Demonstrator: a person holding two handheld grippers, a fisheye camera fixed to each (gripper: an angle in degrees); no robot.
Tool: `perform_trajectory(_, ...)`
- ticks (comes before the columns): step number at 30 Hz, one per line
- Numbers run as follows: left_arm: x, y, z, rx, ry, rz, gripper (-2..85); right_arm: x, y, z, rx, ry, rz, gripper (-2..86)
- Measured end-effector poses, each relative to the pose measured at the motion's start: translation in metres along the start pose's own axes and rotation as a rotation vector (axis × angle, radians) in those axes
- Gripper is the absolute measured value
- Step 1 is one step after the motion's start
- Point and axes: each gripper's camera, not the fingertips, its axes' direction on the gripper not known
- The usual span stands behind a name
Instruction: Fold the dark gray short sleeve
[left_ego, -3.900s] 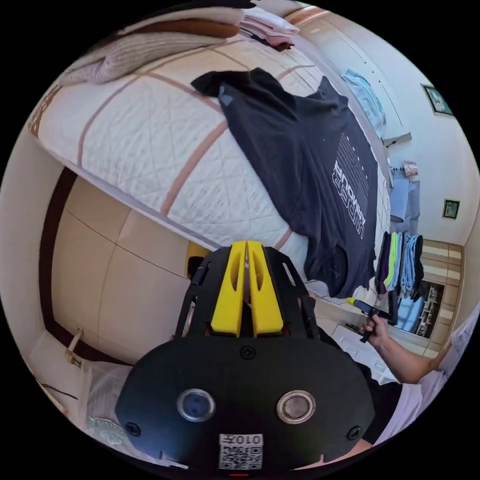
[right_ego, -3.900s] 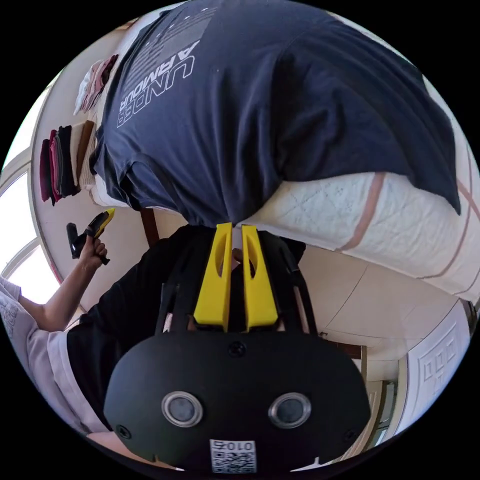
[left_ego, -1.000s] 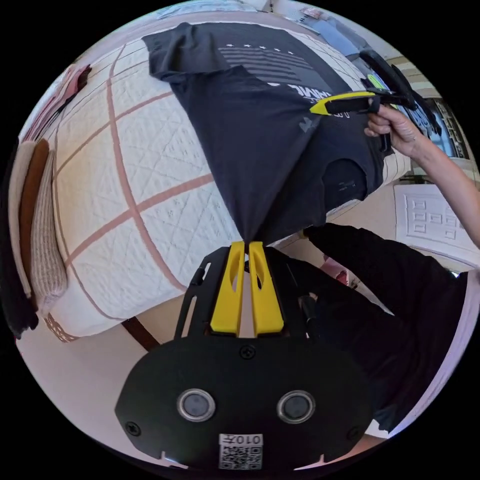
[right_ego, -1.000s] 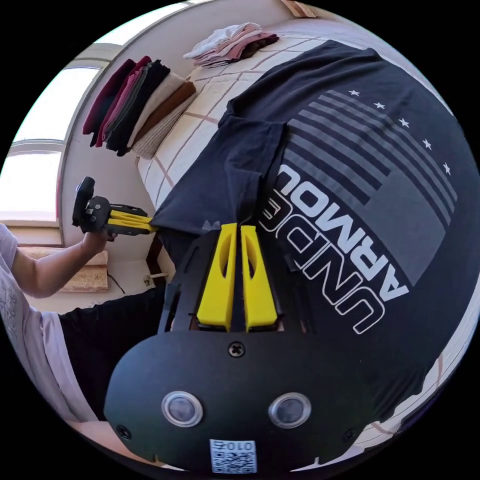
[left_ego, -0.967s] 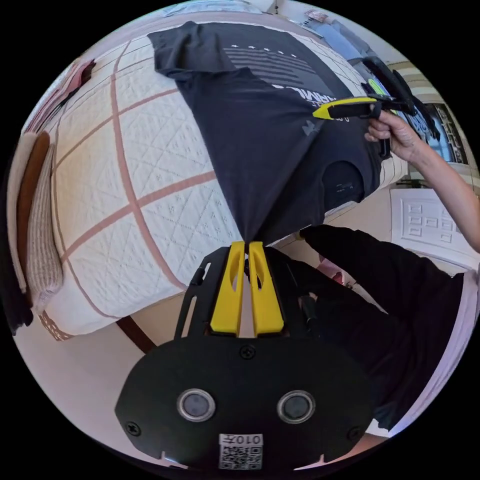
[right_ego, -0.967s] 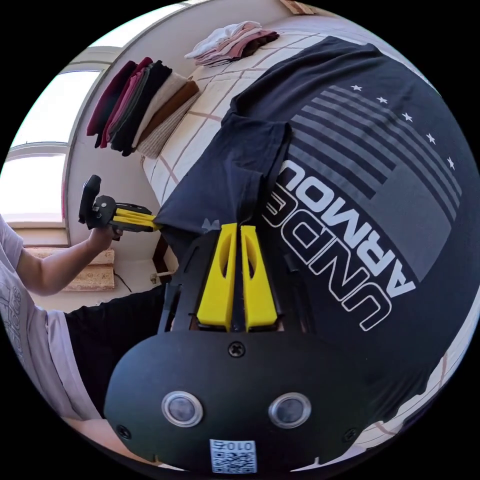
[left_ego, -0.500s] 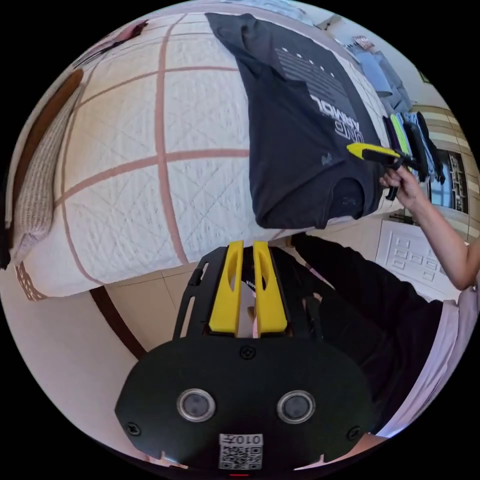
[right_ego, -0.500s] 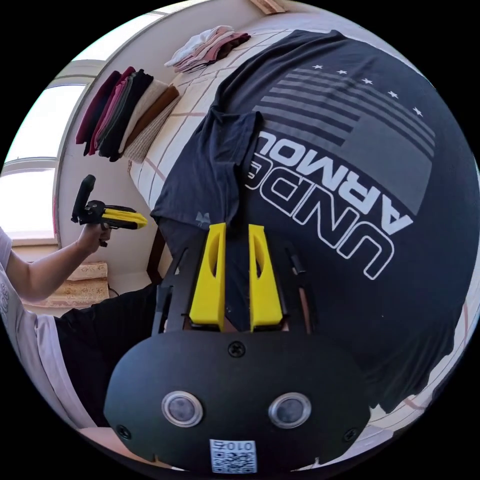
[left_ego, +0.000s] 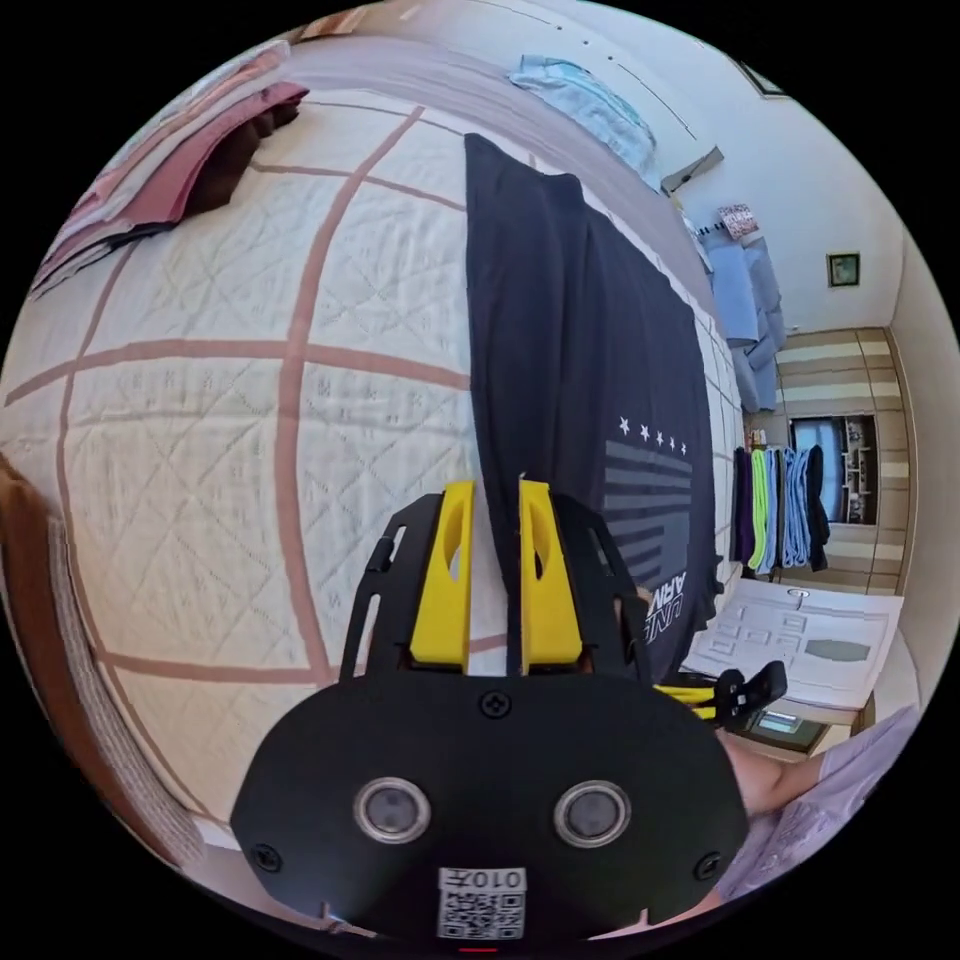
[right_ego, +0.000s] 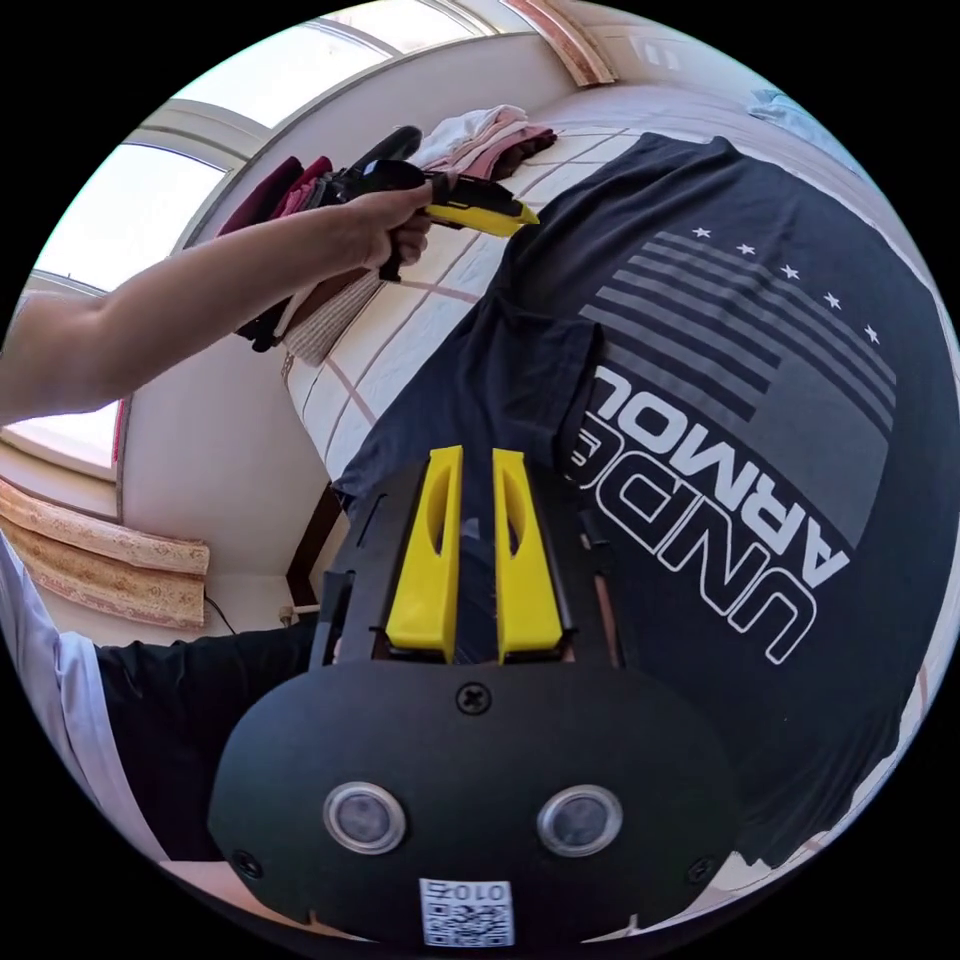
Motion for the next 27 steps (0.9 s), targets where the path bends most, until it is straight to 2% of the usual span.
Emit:
perform_trajectory(4, -0.029, -0.013, 0.029, -0.059, 0.04, -0.062, 1.4, 0.011, 0.012, 0.011, -0.001, -0.032, 0.028, 6.4)
perform_trajectory(7, -0.047, -0.007, 0.038, -0.056, 0.107, -0.029, 0.4, 0.016, 0.018, 0.018, -0.031, -0.022, 0.015, 6.3)
perform_trajectory(9, -0.063, 0.006, 0.026, 0.02, -0.018, -0.037, 0.1, 0.021, 0.022, 0.023, -0.054, -0.008, 0.019, 6.2)
perform_trajectory(13, -0.093, 0.019, 0.033, 0.045, -0.049, -0.062, 0.0, 0.034, 0.033, 0.041, -0.1, -0.007, 0.036, 5.5)
perform_trajectory(15, -0.109, 0.022, 0.062, -0.039, -0.018, -0.067, 0.0, 0.039, 0.039, 0.043, -0.076, -0.015, 0.047, 5.0)
perform_trajectory(17, -0.121, 0.027, 0.07, -0.039, 0.0, -0.099, 0.0, 0.047, 0.044, 0.043, -0.065, -0.041, 0.056, 4.7)
perform_trajectory(21, -0.131, 0.06, 0.081, 0.046, 0.058, -0.101, 0.2, 0.063, 0.061, 0.033, -0.031, -0.124, 0.082, 3.7)
perform_trajectory(22, -0.13, 0.068, 0.082, 0.066, 0.069, -0.093, 0.2, 0.064, 0.071, 0.019, 0.015, -0.084, 0.073, 3.5)
perform_trajectory(25, -0.115, 0.126, 0.075, 0.165, -0.11, -0.078, 0.1, 0.079, 0.11, -0.031, 0.143, 0.12, 0.156, 4.0)
perform_trajectory(27, -0.091, 0.182, 0.072, 0.271, -0.357, -0.078, 0.2, 0.101, 0.148, -0.065, 0.2, 0.255, 0.292, 5.1)
